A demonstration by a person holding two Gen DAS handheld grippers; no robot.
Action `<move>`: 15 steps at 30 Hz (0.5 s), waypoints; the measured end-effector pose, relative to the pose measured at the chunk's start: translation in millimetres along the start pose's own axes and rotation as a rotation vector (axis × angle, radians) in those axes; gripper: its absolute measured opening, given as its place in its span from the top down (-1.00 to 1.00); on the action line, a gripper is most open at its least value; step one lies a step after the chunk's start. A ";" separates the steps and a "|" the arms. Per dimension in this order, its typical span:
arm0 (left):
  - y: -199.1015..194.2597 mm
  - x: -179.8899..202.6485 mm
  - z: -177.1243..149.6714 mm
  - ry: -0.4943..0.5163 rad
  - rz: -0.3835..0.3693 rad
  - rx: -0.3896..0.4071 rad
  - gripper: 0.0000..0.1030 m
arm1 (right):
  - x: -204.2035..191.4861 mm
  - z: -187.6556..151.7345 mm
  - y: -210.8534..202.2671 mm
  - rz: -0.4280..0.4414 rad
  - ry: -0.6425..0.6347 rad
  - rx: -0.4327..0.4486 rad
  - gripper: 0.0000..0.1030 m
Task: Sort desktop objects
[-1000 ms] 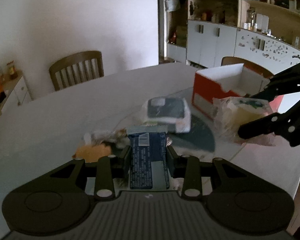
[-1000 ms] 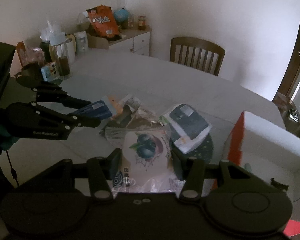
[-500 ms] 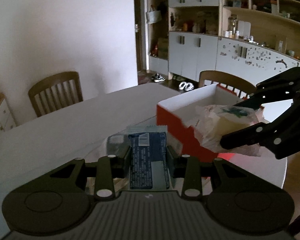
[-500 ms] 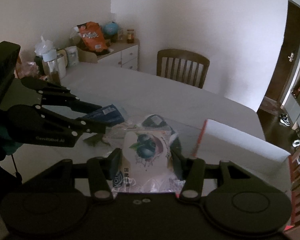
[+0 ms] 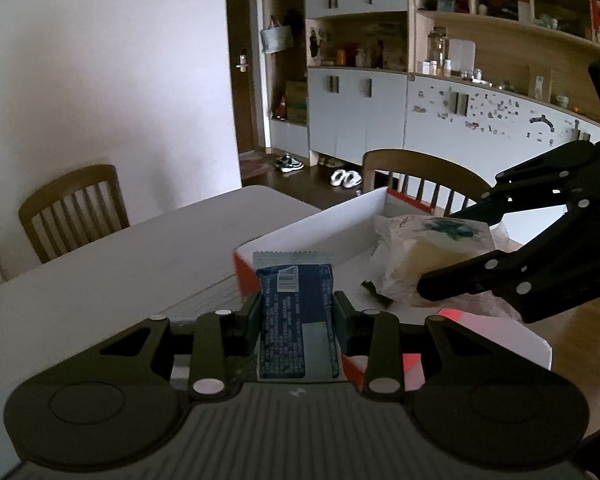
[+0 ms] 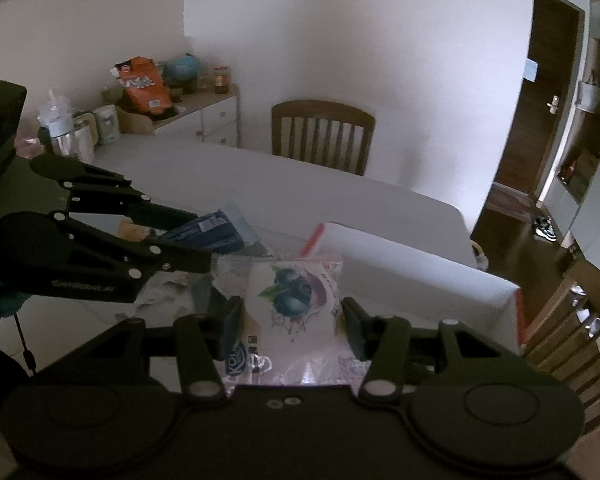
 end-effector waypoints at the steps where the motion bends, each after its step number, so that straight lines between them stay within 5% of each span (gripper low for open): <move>1: 3.0 4.3 2.8 0.005 -0.001 0.001 0.32 | 5.6 -1.5 -1.1 -0.004 0.003 0.000 -0.01; 15: 67.7 33.4 26.1 0.032 -0.038 -0.083 0.32 | 77.2 -21.8 12.2 -0.071 0.049 -0.049 -0.02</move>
Point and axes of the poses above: each gripper's, at about its wrist camera, not at the fingertips, and y roughly the way its jaws point, x to its right, z to its top, the point moved 2 cm from there along y, roughly the way its jaws point, and after that the axes turned 5 degrees about z, right-handed, at the moved point
